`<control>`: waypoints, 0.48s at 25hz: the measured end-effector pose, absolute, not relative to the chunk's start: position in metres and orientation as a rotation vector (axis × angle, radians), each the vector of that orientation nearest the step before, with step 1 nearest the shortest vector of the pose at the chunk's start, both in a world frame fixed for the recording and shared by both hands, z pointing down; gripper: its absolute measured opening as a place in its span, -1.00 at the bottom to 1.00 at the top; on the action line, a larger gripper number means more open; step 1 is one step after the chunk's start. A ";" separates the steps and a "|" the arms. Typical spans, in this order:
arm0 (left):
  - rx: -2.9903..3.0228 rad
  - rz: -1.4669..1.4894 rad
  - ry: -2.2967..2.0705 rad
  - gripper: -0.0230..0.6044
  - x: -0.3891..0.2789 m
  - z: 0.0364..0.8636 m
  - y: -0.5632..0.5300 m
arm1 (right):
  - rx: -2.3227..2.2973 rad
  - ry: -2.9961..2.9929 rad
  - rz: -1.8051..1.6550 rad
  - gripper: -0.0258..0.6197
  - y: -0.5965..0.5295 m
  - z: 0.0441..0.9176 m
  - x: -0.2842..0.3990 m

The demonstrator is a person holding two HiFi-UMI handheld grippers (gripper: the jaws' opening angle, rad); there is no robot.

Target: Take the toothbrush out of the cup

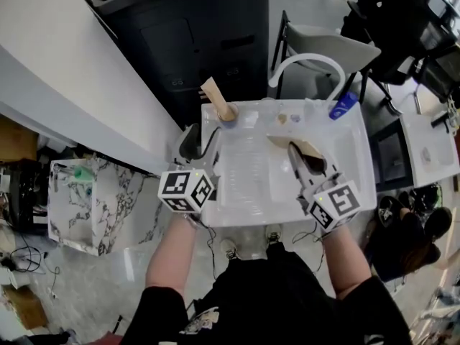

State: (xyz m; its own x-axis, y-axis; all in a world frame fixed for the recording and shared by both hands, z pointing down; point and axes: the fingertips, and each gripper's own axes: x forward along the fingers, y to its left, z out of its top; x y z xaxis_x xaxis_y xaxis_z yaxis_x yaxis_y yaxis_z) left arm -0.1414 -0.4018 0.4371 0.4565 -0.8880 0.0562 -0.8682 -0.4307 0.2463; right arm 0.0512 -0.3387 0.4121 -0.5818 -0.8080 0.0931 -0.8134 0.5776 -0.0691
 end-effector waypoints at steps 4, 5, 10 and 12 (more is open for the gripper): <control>2.410 -0.115 -1.505 -0.17 -0.145 0.461 -0.440 | 1.410 -2.729 0.193 -0.83 -0.348 0.423 0.054; 2.395 -0.112 -1.497 -0.17 -0.146 0.469 -0.449 | 1.410 -2.724 0.201 -0.83 -0.350 0.426 0.055; 2.335 -0.059 -1.491 -0.17 -0.149 0.508 -0.488 | 1.387 -2.699 0.243 -0.83 -0.360 0.444 0.060; 2.318 -0.022 -1.489 -0.17 -0.148 0.524 -0.504 | 1.377 -2.687 0.267 -0.83 -0.367 0.451 0.062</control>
State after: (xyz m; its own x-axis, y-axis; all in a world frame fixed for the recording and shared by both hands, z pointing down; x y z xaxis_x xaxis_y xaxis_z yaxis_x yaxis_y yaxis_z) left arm -0.1476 -0.5039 0.5239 0.4370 -0.8790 0.1906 -0.8730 -0.3635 0.3252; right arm 0.0619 -0.3669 0.4507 -0.5824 -0.7932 0.1777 -0.8127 0.5730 -0.1058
